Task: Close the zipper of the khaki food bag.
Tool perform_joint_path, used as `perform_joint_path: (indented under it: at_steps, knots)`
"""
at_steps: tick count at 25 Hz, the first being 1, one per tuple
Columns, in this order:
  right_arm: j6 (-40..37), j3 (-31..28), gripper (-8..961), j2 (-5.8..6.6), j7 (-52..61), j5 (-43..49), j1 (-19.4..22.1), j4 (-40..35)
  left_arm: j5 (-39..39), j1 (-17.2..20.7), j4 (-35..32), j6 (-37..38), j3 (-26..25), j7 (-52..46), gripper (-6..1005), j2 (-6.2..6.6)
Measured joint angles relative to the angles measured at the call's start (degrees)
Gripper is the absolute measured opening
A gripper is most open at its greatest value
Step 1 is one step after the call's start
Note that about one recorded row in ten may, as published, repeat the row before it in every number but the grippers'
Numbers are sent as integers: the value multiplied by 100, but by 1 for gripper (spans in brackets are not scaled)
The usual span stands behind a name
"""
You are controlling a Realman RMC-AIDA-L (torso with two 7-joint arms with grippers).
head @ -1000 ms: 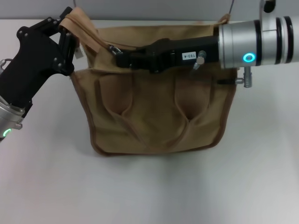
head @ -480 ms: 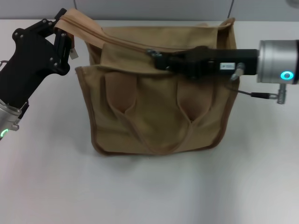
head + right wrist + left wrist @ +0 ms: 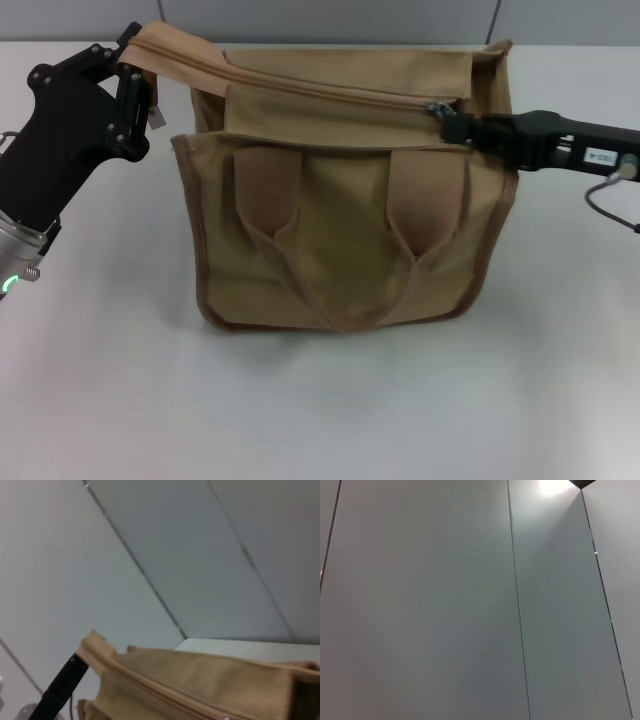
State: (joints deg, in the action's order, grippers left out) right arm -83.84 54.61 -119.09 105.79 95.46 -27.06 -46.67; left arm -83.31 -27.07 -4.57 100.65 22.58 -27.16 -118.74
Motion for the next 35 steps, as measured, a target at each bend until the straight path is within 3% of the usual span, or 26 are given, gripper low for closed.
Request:
perform_joint_path:
  at_steps: [13,20,27,29,31,32,35]
  knots:
    - [-380,-358,74,-1,-344,17,117,113,1,1,9,-147,4,1,53,-13]
    - [-632,-1318,115,14,-1224,-28,76,864,0,68,9,-226,5,-6,95,-5]
    - [-2072,-1924,352,22,-2861,-34,130,1297,-1,150,-39,-250,7,-317,164,15]
    - [-2379,-1839,443,31,-3271,7,174,1339,-201,357,-773,-578,215,-1896,233,56]
    - [-2413,-1730,534,40,-3418,67,203,1357,-201,357,-773,-578,215,-1896,302,56]
    - [-2440,-1683,569,47,-3494,114,209,1365,-599,555,-1444,-613,471,-3215,336,142]
    - [-2549,-1596,673,56,-3667,406,176,1376,-1164,692,-1978,-311,670,-4382,455,374]
